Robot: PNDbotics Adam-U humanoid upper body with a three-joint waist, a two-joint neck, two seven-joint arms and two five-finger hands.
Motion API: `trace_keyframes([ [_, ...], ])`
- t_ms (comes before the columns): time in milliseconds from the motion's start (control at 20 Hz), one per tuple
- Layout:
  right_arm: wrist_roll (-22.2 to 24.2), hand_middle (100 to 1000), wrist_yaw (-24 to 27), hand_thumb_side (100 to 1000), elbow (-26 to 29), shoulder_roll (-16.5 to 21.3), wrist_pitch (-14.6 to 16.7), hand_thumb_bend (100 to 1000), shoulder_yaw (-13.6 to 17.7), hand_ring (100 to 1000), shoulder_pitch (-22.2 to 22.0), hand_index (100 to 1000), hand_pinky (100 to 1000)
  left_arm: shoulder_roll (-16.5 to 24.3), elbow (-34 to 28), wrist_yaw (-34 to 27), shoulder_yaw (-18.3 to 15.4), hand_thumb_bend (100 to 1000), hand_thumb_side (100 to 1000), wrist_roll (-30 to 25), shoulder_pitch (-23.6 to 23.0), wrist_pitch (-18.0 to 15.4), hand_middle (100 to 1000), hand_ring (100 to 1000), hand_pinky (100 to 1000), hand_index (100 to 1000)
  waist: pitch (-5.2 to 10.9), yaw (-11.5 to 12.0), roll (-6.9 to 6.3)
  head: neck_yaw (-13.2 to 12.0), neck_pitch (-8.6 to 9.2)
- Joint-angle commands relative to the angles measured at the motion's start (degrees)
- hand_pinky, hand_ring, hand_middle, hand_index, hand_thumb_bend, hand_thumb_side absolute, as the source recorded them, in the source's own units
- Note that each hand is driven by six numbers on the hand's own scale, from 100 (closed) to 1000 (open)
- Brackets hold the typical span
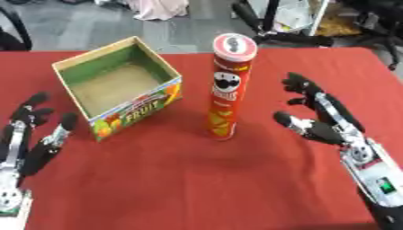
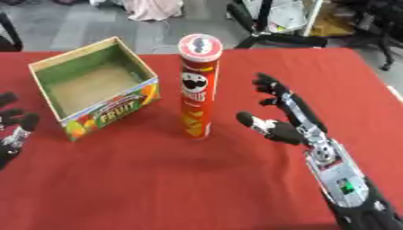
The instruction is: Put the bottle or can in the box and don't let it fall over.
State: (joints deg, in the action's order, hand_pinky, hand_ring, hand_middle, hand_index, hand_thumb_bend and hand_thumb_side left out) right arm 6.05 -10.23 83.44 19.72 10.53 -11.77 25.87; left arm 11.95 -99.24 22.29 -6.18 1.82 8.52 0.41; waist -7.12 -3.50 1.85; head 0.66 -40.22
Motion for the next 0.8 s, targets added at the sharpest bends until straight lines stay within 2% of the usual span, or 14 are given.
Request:
trace_keyframes([
  [50,0.95,883,0.58,667,-0.59,0.23,0.35,680,-0.55,913,2.01,992,782,0.26,-1.02,-0.07,0.19,667,775,-0.31,0.46,-0.1,863,814,836,938,0.92,0.15,-0.12,0.24,0.12],
  [800,3.68,884,0.22,666,-4.02,-2.66,1.46,659,-2.61,912,6.49,994,782,0.13,-1.06,-0.24,0.43,666,776,-0.74,0.72,-0.28,865,814,836,939,0.97,1.01,-0.37,0.24,0.29],
])
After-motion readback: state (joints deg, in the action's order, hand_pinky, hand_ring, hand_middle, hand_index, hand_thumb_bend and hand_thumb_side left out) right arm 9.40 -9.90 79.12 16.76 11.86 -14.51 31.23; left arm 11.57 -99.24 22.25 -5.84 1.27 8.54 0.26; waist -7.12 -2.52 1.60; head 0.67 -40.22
